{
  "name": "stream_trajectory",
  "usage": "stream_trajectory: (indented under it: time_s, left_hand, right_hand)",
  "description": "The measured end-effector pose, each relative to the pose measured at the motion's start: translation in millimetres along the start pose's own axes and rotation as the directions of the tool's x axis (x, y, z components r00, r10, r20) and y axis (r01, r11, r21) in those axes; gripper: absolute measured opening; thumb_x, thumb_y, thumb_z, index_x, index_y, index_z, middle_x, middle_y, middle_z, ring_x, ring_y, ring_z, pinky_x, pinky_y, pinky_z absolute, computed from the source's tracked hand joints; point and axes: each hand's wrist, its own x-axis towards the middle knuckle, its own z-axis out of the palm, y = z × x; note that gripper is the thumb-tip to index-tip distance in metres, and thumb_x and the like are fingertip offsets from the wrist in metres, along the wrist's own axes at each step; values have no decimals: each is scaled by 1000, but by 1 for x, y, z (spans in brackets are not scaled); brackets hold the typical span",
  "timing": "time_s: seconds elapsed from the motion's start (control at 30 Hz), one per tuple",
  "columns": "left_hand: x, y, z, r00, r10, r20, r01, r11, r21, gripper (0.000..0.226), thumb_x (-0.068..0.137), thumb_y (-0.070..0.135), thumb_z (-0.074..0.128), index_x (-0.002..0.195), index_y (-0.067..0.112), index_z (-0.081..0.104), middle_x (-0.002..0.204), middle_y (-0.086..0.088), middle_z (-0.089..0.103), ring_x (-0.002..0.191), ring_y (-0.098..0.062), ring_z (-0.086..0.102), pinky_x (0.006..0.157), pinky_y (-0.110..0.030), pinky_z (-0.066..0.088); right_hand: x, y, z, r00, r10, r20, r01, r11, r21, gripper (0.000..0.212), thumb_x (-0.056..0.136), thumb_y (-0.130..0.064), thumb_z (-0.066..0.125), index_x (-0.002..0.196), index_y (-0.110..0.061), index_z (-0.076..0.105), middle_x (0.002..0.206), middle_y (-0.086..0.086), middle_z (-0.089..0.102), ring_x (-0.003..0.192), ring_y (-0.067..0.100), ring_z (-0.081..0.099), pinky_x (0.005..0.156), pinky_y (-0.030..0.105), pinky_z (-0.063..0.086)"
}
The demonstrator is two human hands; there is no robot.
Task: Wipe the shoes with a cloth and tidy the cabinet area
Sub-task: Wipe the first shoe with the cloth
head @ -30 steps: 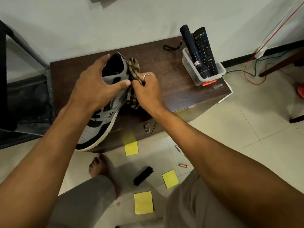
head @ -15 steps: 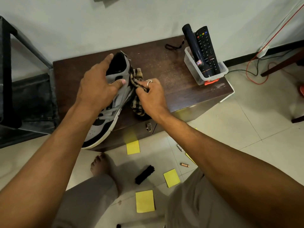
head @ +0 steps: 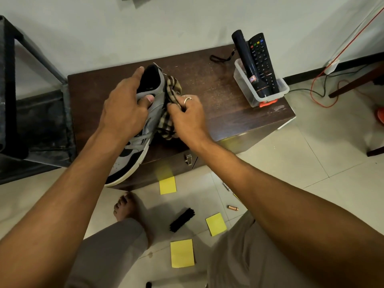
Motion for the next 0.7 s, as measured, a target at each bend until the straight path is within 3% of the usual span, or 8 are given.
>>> stream_trajectory:
  time_s: [0.07,0.17,0.23,0.3,0.33,0.43,0.57,0.7]
  left_hand:
    - [1,1,1,1000,-7,-7,8,1000,8,64,103,28,56,160,30,26,152,-7,46,140,-28,42,115,-45,34]
    - [3,1,0,1000,-21,-16,21,1000,21,63,103,26,55,160,30,27,153,-6,46,141,-28,41,114,-44,34]
    - [2,2,0,1000,-23,-10,23,999,25,63,103,26,55,160,29,26,153,-6,45,141,-27,41,114,-43,33]
    - [1,2,2,1000,-16,-4,16,1000,22,63,104,28,54,160,28,25,154,-7,43,142,-28,40,115,-43,33]
    - [1,2,2,1000,-14,0,14,1000,23,64,104,28,54,160,28,25,154,-7,43,141,-28,40,114,-44,33]
    - [0,3,2,1000,-22,-2,22,1000,22,63,104,28,53,160,28,24,154,-6,43,141,-28,40,115,-44,33]
    - [3,1,0,999,-34,-9,34,999,-10,61,105,26,52,160,29,27,155,-3,43,144,-25,39,117,-41,31]
    - [4,0,-2,998,-55,8,55,998,-43,58,105,25,50,159,31,29,158,0,41,146,-22,36,118,-38,28]
  right_hand:
    - [-7,4,7,999,17,38,-17,1000,3,16,95,-18,62,106,-10,71,118,2,52,99,0,55,82,5,45]
    - [-19,9,9,994,8,107,-5,1000,-29,26,95,-20,64,118,-12,72,119,0,53,107,9,58,92,19,49]
    - [-21,6,6,991,-10,136,16,999,-42,18,92,-19,67,107,-15,76,113,-1,57,102,10,60,86,20,50]
    - [-18,-3,2,998,-36,47,35,999,18,6,89,-16,68,87,-20,71,104,-1,60,90,7,60,77,20,50]
    - [-14,-6,1,999,-37,-38,38,998,42,9,89,-14,67,84,-21,68,104,-1,59,86,4,59,73,17,49]
    - [-7,-6,6,989,-5,-146,18,996,88,4,93,-9,62,96,-10,65,112,0,52,85,3,56,70,10,48]
    - [-18,7,19,1000,16,-12,-15,999,52,25,96,-13,62,120,-6,69,119,-1,49,95,7,58,88,24,54]
    - [-31,11,17,995,21,98,-16,999,-47,24,91,-17,69,114,-13,75,115,-3,54,100,6,57,91,21,49]
